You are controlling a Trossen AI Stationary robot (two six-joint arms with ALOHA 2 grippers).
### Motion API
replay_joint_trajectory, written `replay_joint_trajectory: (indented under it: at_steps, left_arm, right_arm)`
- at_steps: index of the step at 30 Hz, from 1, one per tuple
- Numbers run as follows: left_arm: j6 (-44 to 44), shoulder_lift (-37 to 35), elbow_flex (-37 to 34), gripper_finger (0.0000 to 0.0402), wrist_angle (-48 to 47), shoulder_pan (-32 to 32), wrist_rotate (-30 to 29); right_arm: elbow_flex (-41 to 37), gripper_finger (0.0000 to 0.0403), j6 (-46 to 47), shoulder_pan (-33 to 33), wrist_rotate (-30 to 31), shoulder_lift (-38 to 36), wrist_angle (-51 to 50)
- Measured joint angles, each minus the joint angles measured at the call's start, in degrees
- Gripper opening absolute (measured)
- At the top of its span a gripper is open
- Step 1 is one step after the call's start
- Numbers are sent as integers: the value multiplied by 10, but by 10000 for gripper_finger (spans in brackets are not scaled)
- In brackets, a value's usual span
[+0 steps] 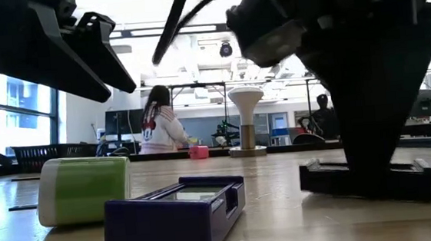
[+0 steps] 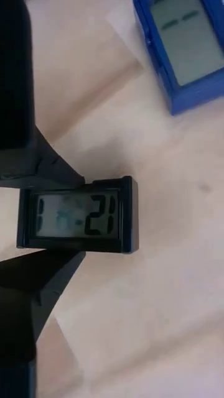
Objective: Pick & Place Office items
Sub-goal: Put the black digital clock into the black bin
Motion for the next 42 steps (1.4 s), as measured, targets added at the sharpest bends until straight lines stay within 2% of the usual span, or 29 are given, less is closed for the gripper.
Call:
replay_joint_trajectory:
  at_steps: [4,10,17,24,30,42]
  left_arm:
    - [-12,0,0,249,35,0,0]
    - [-62,0,0,249,139,8,11]
    - [-95,0,0,249,216,36,167]
    - [-164,0,0,249,256,92,243]
    - [-221,3,0,249,319,143,329]
    - [-280,3,0,249,321,196,338]
  right_arm:
    - [-3,114,10,19,69,-25,-32]
    - [-1,114,16,52,188,-54,-41]
    - [0,114,-25,90,322,-60,-37]
    - [0,114,-64,112,438,-60,-10]
    - [0,114,-113,113,497,-60,6]
    - [1,113,-137,92,552,-60,11]
